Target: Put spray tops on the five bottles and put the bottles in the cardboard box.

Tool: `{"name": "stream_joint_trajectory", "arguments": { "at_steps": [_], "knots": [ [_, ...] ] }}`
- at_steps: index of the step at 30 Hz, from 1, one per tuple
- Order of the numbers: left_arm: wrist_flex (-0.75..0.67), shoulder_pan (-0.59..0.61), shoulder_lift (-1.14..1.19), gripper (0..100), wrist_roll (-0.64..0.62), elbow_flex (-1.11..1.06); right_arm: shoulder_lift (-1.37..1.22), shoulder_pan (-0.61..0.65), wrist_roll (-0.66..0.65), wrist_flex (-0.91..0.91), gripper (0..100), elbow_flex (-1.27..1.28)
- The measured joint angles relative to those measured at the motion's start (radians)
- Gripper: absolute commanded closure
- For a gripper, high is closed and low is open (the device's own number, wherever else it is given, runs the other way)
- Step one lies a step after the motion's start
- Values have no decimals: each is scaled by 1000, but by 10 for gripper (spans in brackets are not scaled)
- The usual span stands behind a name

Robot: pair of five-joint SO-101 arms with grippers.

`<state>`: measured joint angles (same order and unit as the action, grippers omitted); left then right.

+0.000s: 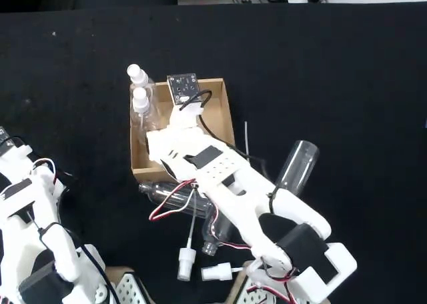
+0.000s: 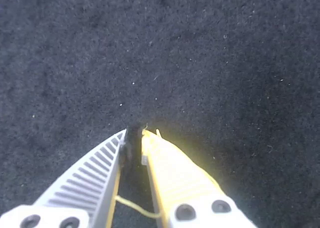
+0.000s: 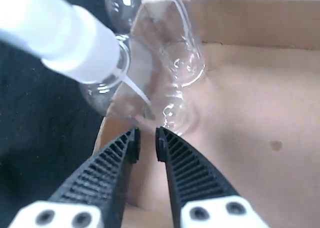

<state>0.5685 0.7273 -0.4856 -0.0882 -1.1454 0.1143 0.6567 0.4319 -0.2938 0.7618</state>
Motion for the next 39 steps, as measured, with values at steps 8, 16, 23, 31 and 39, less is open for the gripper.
{"name": "stream_joint_trajectory", "arguments": {
  "at_steps": [8, 16, 23, 31, 39],
  "knots": [
    [0, 0, 0, 964, 0, 0, 0, 0, 0, 8, 946, 2],
    [0, 0, 0, 964, 0, 0, 81, -2, -18, -115, 943, 2],
    [0, 0, 0, 964, 0, 0, 374, 0, -385, -580, 793, -52],
    [0, 0, 0, 964, 0, 0, 588, -2, -753, -1143, 779, -150],
    [0, 0, 0, 964, 0, 0, 655, -265, -1254, -1381, 776, -149]
  ]
}}
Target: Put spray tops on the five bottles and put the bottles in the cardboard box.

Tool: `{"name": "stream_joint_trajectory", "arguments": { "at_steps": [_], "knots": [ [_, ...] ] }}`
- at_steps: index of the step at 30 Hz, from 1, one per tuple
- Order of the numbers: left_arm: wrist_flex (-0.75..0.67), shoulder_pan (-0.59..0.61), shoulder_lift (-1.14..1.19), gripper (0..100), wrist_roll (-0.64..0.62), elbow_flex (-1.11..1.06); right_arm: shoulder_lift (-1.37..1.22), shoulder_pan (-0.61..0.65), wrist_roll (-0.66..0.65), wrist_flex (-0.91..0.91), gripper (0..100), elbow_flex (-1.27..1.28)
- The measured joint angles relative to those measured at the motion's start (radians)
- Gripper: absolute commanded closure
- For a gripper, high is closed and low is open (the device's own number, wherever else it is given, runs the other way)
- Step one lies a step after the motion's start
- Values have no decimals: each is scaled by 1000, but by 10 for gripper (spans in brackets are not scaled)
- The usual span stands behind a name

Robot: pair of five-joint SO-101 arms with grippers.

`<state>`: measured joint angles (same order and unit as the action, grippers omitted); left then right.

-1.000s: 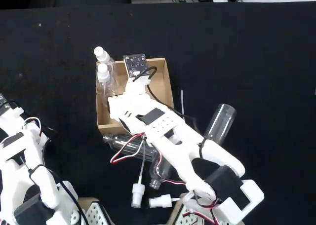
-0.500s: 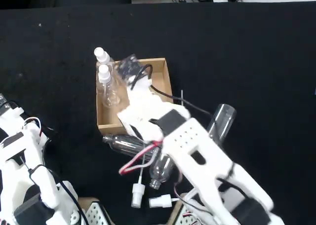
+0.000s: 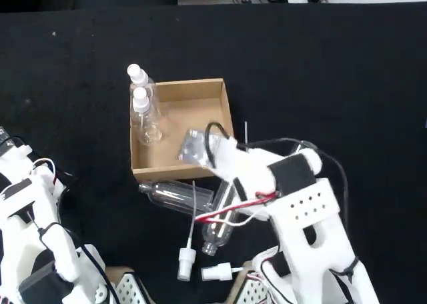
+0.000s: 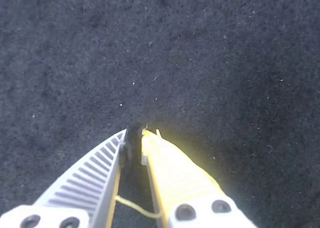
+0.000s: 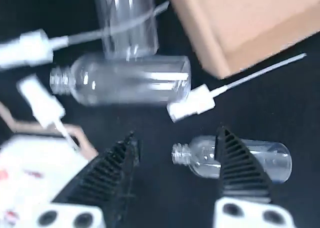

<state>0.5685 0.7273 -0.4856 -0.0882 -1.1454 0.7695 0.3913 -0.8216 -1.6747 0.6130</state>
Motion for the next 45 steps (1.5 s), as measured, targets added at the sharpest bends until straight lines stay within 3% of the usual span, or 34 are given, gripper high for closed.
{"name": "stream_joint_trajectory", "arguments": {
  "at_steps": [9, 12, 15, 22, 25, 31, 40, 45],
  "knots": [
    [0, 0, 0, 964, 0, 0, 2, -48, -644, -43, 775, 207],
    [0, 0, 0, 964, 0, 0, 2, -54, -692, -15, 775, 241],
    [0, 0, 0, 964, 0, 0, 3, -167, -713, 0, 779, 235],
    [0, 0, 0, 964, 0, 0, -77, -620, -738, 176, 774, 101],
    [0, 0, 0, 964, 0, 0, -218, -738, -769, 196, 740, 32],
    [0, 0, 0, 964, 0, 0, -479, -818, -982, 203, 560, -112],
    [0, 0, 0, 964, 0, 0, -605, -818, -1145, 233, 604, -138],
    [0, 0, 0, 964, 0, 0, -678, -787, -1171, 325, 611, -138]
  ]
}}
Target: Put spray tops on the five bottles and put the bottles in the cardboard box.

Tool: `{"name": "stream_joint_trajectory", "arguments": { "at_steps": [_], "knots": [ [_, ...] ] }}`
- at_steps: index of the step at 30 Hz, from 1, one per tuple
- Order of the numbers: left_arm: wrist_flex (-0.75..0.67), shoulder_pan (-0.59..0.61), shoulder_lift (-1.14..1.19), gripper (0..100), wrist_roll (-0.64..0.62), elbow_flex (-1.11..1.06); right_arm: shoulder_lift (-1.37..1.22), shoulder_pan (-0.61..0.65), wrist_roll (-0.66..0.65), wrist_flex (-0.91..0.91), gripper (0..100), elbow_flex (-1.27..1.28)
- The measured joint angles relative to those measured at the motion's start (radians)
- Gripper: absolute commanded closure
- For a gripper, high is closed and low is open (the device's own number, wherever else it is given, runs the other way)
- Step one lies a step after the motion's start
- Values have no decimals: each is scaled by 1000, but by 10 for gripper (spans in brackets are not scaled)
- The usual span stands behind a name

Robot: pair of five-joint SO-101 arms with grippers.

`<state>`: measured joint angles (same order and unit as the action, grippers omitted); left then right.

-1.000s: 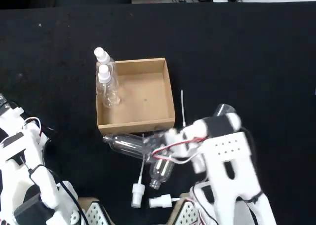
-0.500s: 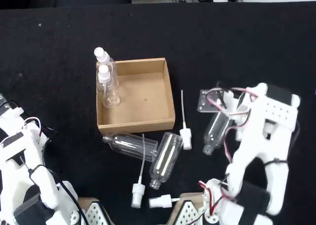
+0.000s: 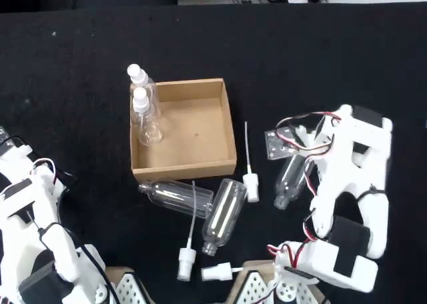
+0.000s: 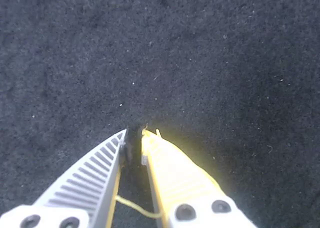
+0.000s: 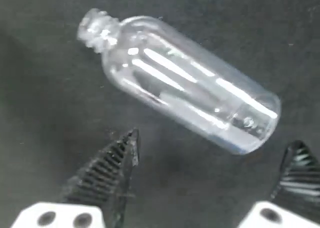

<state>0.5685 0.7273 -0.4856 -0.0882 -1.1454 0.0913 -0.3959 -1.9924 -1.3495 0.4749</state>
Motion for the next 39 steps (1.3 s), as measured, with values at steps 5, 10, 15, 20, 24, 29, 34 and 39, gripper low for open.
{"name": "stream_joint_trajectory", "arguments": {
  "at_steps": [5, 10, 15, 20, 24, 29, 34, 39],
  "knots": [
    [-29, 0, 0, 964, 0, 0, -6, 80, 0, 17, 649, 0],
    [-34, 0, 0, 964, 0, 0, -34, 155, 26, 23, 675, 14],
    [-34, 0, 0, 964, 0, 0, -84, 155, 32, 68, 675, 32],
    [-34, 0, 0, 964, 0, 0, -112, 123, 34, 74, 681, 32],
    [-34, 0, 0, 964, 0, 0, -141, 118, 77, 71, 779, 37],
    [-34, 0, 0, 964, 0, 0, -150, 112, 310, 66, 817, 37],
    [-34, 0, 0, 963, 0, 0, -150, -12, 571, 66, 818, 37],
    [-34, 0, 0, 963, 0, 0, -157, -184, 844, 66, 817, 14]
  ]
}}
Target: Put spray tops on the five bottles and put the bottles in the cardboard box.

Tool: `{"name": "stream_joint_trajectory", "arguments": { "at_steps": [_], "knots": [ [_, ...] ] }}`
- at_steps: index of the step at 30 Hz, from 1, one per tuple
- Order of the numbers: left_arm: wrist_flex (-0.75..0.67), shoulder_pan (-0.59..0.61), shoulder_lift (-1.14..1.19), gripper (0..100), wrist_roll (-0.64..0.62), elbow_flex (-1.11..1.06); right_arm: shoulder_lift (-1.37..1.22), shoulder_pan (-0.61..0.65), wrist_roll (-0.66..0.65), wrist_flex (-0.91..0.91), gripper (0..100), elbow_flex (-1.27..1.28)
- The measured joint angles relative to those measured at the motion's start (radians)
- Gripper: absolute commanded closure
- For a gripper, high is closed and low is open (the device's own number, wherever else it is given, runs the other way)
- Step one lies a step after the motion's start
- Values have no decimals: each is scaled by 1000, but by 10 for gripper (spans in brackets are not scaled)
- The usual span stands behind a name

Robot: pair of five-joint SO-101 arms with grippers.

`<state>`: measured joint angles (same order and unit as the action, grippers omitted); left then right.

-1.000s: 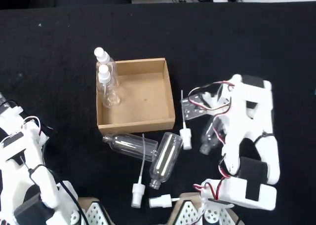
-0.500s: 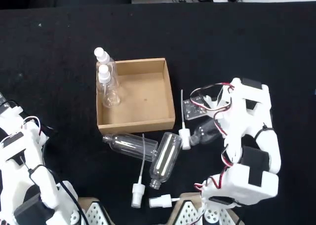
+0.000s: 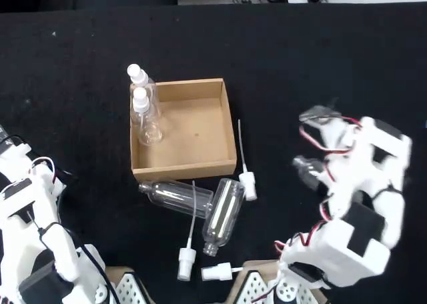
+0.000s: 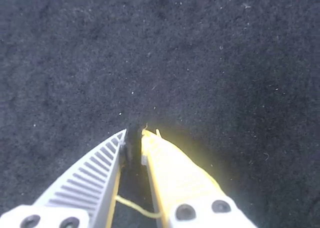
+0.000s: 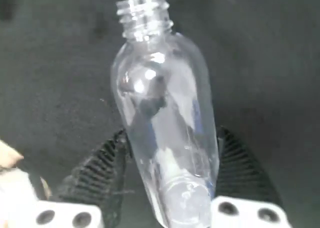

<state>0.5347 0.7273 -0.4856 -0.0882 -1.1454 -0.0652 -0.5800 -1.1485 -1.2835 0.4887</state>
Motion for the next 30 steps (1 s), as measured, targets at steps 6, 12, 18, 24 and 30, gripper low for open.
{"name": "stream_joint_trajectory", "arguments": {
  "at_steps": [6, 12, 18, 24, 30],
  "knots": [
    [0, 0, 0, 963, 0, 0, 0, -64, 92, -48, 675, -6],
    [0, 0, 0, 963, 0, 0, 0, -25, -6, -152, 619, -54],
    [0, 0, 0, 963, 0, 0, 0, 2, -147, -173, 620, -89],
    [0, 0, 0, 963, 0, 0, 0, 2, -353, -172, 620, -60],
    [0, 0, 0, 963, 0, 0, 0, 2, -410, -121, 620, 5]
  ]
}}
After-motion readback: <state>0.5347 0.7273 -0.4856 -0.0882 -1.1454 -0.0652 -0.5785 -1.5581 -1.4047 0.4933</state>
